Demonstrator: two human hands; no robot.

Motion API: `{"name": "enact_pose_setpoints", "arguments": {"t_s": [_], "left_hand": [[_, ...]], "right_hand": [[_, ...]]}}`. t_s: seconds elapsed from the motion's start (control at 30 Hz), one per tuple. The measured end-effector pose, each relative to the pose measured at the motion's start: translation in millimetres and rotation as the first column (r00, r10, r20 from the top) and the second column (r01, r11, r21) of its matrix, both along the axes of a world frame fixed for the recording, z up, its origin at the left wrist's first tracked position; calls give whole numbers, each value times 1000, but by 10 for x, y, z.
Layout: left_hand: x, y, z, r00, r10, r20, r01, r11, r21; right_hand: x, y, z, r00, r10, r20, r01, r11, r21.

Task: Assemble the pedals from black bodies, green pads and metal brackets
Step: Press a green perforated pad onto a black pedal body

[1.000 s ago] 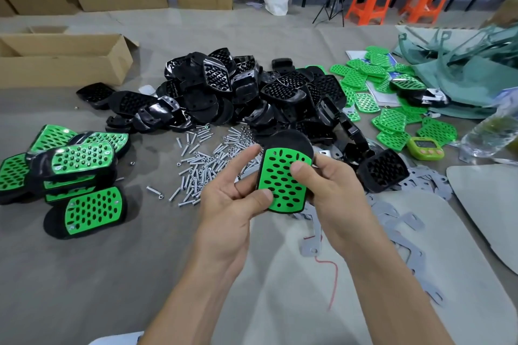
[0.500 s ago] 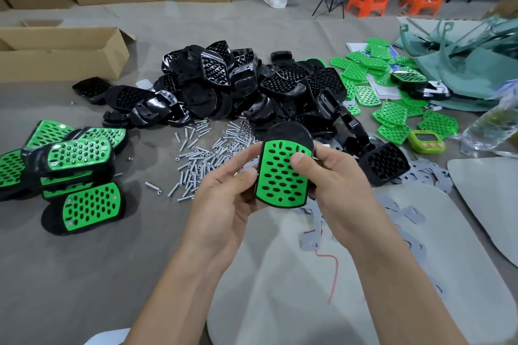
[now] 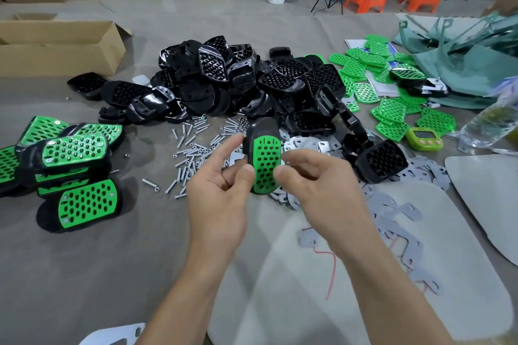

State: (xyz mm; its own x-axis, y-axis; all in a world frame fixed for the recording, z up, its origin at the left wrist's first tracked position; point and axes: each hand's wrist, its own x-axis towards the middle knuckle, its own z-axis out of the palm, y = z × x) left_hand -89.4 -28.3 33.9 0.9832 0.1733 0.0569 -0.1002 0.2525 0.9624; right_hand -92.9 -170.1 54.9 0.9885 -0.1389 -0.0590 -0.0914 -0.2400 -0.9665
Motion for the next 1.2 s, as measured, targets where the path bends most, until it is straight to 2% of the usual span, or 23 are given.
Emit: {"name": "enact_pose_setpoints", "arguments": {"t_s": [0.17, 0.27, 0.47, 0.57, 0.63, 0.8, 0.93, 1.07, 1.2], "left_hand": [[-18, -26, -98, 1000, -6, 21, 5, 999, 36], [-21, -3, -140, 999, 33, -7, -33, 999, 37], [-49, 68, -90, 999, -45, 10, 45, 998, 46], [-51, 82, -64, 999, -14, 37, 11, 997, 71], [-48, 108, -61, 998, 5, 66, -12, 995, 101], [-59, 102, -103, 995, 25, 95, -44, 979, 198], [-55, 86, -105, 994, 45, 99, -64, 977, 204], [-26, 71, -75, 991, 57, 120, -86, 965, 248], [-31, 34, -34, 986, 50, 158, -100, 940, 327]], "right_hand": [[10, 192, -108, 998, -17, -62, 28, 982, 186], [30, 263, -156, 991, -76, -108, 97, 974, 204], [62, 200, -166, 996, -32, -87, 50, 976, 211], [80, 166, -148, 997, -16, -72, 31, 977, 211], [76, 186, -129, 996, 11, -87, 5, 982, 189], [18, 227, -75, 997, -38, -60, 35, 999, -39], [-26, 261, -102, 998, -55, 31, 56, 997, -51], [-38, 302, -178, 994, -101, 38, 100, 995, 14], [-7, 299, -265, 996, -84, -21, 87, 976, 198]]}}
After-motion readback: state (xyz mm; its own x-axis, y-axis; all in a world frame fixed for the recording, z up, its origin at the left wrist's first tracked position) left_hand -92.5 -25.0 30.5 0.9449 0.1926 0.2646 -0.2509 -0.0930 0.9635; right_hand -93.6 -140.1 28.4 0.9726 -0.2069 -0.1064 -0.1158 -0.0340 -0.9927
